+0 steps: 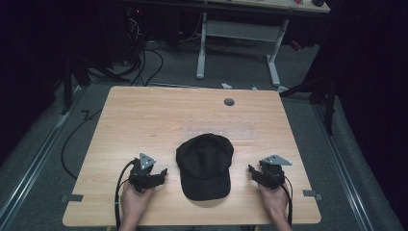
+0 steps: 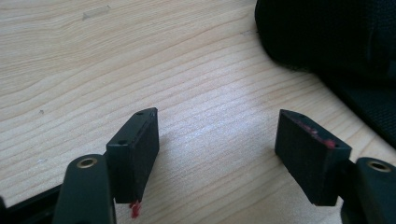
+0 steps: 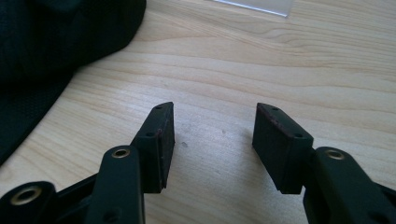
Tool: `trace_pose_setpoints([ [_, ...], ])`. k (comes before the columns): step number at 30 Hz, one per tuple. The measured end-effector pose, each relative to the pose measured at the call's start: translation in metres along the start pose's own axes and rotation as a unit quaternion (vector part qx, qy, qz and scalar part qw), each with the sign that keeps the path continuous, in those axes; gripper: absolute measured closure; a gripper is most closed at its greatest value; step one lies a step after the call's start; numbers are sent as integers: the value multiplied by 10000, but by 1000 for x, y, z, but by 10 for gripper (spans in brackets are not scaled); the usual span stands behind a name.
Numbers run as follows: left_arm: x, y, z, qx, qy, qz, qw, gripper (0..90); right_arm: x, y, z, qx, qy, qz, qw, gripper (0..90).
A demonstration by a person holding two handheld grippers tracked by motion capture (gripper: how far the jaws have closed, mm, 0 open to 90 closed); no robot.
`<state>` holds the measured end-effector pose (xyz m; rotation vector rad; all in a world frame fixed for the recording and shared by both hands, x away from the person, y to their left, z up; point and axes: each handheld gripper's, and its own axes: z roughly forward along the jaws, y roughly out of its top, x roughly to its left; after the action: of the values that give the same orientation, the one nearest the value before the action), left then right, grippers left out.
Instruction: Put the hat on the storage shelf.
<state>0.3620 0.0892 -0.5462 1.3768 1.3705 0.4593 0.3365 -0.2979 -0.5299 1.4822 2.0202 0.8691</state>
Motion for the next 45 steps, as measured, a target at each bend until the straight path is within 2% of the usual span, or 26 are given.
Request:
trace_pose_setpoints([
  [6,0,0,0,7,-9,7,10000,297,1,0,-7,-109,236,111,9996,510],
  [15,0,0,0,16,-18,16,10000,289,8,8,-21,-326,674,68,9972,530],
  [21,0,0,0,17,-23,1,10000,288,18,18,-23,-410,919,-21,9949,563],
  [27,0,0,0,17,-23,3,10000,288,29,31,-21,-443,1140,-113,9924,583],
  [35,0,0,0,17,-22,3,10000,288,38,47,-15,-425,1279,-291,9904,590],
  [45,0,0,0,17,-19,13,10000,289,39,60,-4,-327,1454,-191,9887,616],
])
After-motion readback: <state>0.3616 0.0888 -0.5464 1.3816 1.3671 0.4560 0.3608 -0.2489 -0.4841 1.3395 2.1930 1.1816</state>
